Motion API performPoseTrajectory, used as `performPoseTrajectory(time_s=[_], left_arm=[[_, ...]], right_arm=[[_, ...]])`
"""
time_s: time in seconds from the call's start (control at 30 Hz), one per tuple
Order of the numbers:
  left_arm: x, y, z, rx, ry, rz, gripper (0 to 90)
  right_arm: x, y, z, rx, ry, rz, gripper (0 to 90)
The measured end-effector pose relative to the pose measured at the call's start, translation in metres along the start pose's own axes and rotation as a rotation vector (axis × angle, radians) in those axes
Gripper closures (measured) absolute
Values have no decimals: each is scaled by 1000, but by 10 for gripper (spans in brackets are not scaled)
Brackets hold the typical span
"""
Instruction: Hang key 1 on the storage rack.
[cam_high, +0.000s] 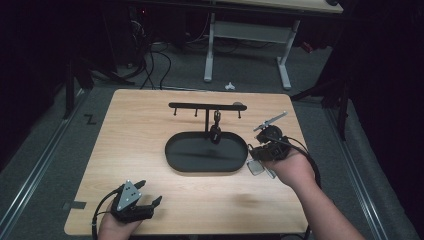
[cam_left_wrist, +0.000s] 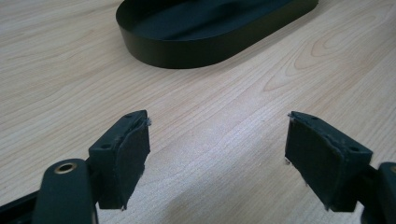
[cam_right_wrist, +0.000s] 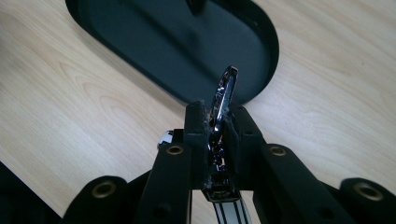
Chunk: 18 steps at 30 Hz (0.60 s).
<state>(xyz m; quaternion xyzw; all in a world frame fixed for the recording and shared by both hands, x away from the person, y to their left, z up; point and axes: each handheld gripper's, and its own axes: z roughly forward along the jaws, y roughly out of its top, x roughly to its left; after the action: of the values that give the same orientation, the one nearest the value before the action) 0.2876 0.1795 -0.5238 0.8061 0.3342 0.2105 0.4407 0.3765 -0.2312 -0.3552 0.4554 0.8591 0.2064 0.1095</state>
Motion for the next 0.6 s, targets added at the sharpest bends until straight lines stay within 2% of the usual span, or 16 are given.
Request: performPoseTrajectory(time_s=[0.27, 0.6], left_arm=[[1, 0, -1, -9, 5, -4, 224], [2, -1, -2, -6, 1, -11, 224]], right_arm=[[-3, 16, -11, -21, -6, 5, 804], [-3, 34, -15, -31, -25, 4, 804]])
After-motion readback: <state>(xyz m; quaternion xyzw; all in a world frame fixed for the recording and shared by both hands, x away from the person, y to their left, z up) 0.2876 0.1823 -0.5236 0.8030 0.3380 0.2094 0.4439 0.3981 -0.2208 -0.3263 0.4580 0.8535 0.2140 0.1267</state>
